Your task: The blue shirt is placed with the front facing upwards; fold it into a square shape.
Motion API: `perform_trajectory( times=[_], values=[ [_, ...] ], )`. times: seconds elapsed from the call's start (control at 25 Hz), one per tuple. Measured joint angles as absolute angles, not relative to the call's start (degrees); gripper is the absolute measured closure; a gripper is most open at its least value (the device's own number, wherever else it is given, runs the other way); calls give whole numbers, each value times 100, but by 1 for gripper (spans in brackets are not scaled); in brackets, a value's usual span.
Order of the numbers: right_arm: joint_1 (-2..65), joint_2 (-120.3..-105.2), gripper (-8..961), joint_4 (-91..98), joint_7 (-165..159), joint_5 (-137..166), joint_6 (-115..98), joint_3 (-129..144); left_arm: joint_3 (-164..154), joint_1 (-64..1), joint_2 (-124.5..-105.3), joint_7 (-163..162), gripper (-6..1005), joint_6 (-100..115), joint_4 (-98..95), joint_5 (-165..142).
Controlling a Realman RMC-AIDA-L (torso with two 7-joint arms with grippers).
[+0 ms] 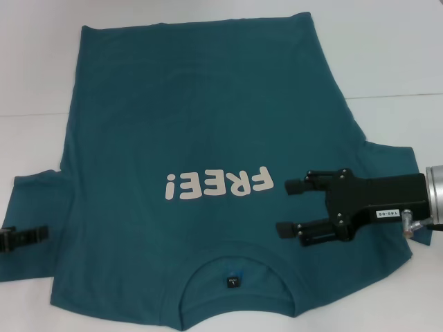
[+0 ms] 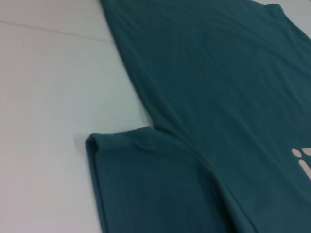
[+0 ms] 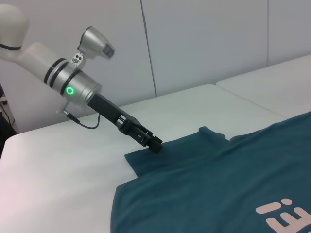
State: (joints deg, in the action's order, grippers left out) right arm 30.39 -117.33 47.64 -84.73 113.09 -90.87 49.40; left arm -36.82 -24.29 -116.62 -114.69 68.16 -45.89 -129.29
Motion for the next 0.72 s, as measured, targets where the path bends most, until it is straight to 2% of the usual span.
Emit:
perform_trajectory(
  times=[0.72],
  values=[
    [2977, -11715, 37, 4754, -8566, 11312, -9074, 4921, -3641, -2343, -11703, -11980, 179, 6373, -4951, -13280]
  ],
)
